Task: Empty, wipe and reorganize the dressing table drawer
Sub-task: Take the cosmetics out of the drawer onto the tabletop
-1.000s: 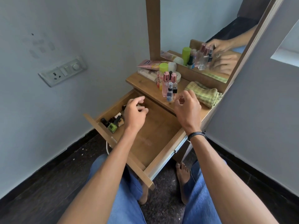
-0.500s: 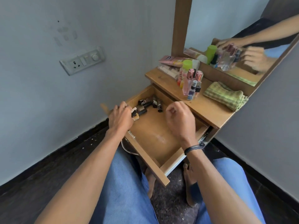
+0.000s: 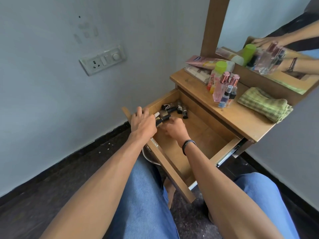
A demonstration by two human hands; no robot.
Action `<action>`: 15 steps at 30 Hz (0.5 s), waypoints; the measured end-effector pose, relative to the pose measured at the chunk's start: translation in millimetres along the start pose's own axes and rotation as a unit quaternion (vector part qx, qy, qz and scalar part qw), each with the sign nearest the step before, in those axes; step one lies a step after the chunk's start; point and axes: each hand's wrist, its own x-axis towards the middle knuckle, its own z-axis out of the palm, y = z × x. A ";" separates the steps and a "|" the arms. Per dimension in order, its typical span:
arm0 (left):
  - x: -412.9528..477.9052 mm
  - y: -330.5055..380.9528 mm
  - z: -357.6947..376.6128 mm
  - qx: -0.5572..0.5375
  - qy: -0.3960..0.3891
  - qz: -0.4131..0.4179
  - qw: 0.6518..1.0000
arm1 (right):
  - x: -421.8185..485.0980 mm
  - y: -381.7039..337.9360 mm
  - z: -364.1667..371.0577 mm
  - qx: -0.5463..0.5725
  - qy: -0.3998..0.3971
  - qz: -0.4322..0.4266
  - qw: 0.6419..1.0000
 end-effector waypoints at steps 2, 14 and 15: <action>0.6 -1.0 3.2 -0.006 0.010 0.001 1.000 | 7.4 -2.0 6.6 0.025 0.033 0.013 0.999; 3.1 -2.8 5.5 -0.030 0.023 0.010 0.999 | 18.8 -11.5 20.4 0.206 0.070 0.084 0.972; 3.2 -2.9 5.6 -0.032 0.025 0.010 0.999 | 18.5 -10.6 21.5 0.210 0.074 0.081 0.972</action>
